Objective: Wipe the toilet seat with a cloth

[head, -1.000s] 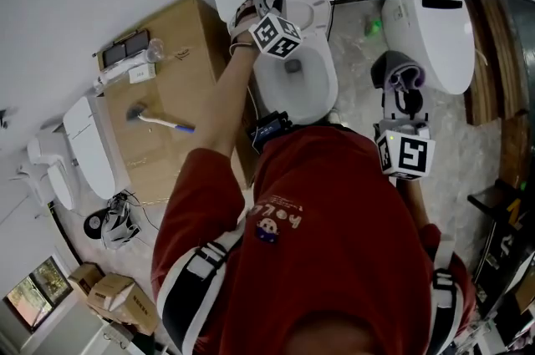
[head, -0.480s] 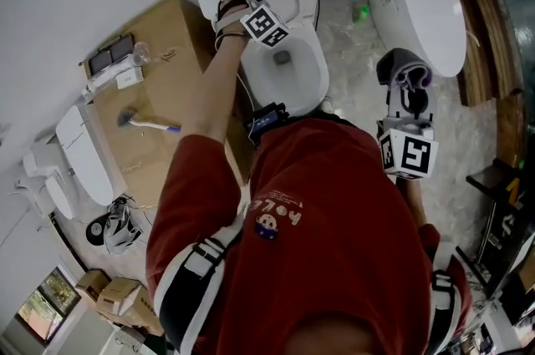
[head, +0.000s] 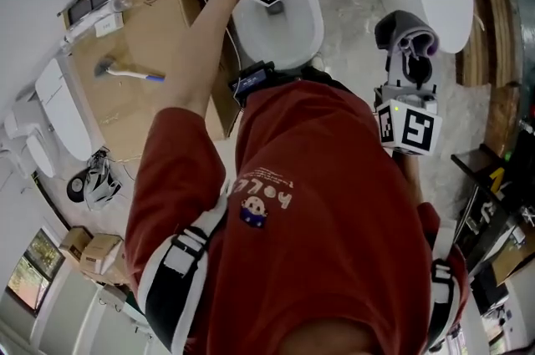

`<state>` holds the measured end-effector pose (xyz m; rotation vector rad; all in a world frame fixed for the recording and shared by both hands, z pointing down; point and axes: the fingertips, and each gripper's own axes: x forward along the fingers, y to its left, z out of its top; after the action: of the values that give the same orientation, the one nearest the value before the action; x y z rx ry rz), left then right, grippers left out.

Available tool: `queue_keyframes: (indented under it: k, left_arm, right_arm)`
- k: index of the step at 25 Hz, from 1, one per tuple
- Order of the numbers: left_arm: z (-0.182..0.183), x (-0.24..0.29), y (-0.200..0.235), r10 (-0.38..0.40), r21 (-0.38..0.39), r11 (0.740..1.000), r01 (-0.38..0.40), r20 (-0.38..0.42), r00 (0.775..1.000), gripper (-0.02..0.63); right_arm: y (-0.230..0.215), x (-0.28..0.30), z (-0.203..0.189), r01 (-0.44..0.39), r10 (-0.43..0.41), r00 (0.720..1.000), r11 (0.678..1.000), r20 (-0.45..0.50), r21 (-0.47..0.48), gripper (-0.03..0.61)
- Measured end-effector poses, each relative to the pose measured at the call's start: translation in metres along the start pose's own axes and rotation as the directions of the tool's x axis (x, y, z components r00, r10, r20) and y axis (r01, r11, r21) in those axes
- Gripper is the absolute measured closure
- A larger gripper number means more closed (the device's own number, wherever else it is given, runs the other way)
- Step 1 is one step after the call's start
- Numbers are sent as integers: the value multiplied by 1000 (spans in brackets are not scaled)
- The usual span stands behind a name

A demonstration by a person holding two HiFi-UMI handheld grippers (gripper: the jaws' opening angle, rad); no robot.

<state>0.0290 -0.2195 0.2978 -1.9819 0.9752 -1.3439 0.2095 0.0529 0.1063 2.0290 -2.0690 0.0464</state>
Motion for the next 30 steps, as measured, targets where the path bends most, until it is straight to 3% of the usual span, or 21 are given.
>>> queue_keyframes:
  k: [11,17,24,30]
  left_arm:
    - [6,-53,-48,-121,-14,992,122,29,992,557]
    - [-1,-83,-87,-250,-1,968,250,17,968,558]
    - [-6,-121,-149,-434,7,901,434,-28,901,561]
    - [-16,-147,-210,-616,-74,787,612,-48,787,539]
  right_arm:
    - [22,20,-15,-155,156,988,988,-13,18,495]
    - [40,34,-29,-217,218,976,976,-27,25,497]
    - [41,44,-50,-247,248,967,969,-62,23,497]
    - [47,41,-79,-267,270,955,963,-127,34,495]
